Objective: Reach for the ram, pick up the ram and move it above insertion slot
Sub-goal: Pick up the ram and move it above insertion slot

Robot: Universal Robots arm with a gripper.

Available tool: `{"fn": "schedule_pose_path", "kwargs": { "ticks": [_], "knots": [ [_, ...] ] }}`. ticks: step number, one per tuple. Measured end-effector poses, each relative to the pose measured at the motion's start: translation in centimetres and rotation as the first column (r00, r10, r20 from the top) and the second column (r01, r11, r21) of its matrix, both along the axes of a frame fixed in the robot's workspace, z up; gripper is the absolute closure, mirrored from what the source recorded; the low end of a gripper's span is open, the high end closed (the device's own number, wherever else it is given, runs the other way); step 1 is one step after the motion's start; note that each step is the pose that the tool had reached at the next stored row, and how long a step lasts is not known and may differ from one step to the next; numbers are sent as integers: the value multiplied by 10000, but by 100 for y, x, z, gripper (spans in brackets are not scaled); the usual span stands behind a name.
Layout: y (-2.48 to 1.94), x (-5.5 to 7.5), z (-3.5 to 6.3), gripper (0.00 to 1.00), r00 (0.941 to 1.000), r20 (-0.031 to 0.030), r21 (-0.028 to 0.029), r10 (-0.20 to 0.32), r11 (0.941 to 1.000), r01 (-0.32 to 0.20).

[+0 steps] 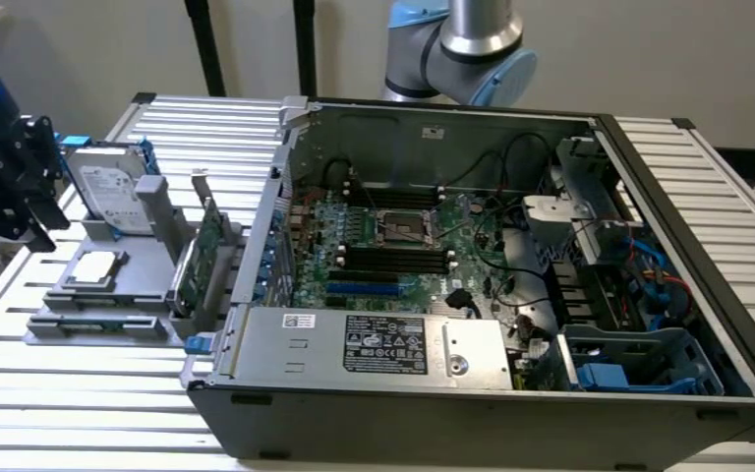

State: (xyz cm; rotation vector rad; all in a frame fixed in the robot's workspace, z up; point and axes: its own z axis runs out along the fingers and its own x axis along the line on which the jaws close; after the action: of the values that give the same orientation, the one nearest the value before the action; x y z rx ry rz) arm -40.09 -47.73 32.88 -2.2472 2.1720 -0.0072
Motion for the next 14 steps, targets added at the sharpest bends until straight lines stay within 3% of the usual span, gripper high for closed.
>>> {"fn": "schedule_pose_path", "kwargs": {
  "ticks": [14],
  "knots": [
    [-17,-6,-255,64,10000,0,0,1,10000,-1]
  ]
}}
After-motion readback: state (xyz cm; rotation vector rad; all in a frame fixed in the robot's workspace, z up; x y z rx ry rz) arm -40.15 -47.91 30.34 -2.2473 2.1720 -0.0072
